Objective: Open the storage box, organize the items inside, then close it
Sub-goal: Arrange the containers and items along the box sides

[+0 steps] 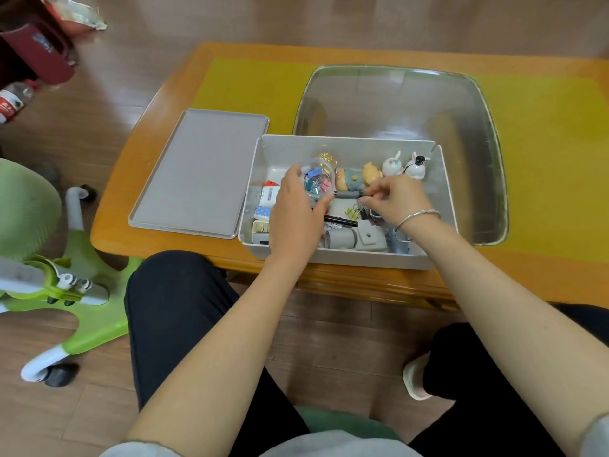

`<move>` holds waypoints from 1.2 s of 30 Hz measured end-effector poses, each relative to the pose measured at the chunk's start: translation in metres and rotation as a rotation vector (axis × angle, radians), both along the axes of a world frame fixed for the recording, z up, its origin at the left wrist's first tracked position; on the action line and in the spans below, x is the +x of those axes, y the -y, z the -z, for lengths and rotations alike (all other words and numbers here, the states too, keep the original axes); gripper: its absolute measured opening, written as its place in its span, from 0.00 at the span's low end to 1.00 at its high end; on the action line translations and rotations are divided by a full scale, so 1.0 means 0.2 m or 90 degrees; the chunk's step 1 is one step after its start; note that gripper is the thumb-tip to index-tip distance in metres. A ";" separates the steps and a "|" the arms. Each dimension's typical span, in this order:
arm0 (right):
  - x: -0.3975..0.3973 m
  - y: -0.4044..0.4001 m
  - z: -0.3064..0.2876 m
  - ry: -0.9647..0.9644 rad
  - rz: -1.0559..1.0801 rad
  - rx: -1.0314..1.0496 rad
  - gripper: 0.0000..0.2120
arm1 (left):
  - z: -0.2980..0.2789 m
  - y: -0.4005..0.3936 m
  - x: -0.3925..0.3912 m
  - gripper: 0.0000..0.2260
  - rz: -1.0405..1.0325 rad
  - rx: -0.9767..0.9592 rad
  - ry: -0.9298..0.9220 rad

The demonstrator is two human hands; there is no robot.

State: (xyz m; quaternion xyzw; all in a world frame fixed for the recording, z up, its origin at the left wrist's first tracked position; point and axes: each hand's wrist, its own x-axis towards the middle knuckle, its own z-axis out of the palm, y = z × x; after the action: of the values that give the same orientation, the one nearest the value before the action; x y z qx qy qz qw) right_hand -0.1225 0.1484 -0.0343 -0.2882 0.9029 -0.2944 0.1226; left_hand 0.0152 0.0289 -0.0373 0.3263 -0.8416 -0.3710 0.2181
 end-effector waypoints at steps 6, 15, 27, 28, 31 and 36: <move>0.01 0.11 0.03 -0.043 -0.035 0.168 0.08 | 0.00 -0.01 0.02 0.29 0.041 -0.074 -0.022; 0.04 0.03 -0.04 -0.006 0.060 -0.178 0.04 | 0.03 0.00 0.00 0.27 0.060 -0.086 0.045; 0.12 -0.02 -0.17 0.023 -0.019 -0.298 0.05 | 0.03 -0.01 0.00 0.28 0.111 -0.102 0.074; 0.13 -0.01 -0.16 0.001 -0.028 -0.299 0.04 | 0.03 -0.01 0.00 0.28 0.115 -0.107 0.077; 0.14 0.00 -0.15 -0.047 -0.061 -0.287 0.01 | 0.02 -0.01 0.00 0.29 0.121 -0.099 0.078; 0.12 -0.01 -0.13 -0.083 -0.092 -0.266 0.04 | 0.03 -0.01 0.00 0.30 0.125 -0.096 0.078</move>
State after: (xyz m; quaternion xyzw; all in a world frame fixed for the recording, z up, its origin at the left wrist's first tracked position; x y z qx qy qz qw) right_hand -0.0986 0.1497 -0.0084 -0.3898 0.8055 -0.4458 0.0226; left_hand 0.0150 0.0303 -0.0435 0.2472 -0.9066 -0.3060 0.1528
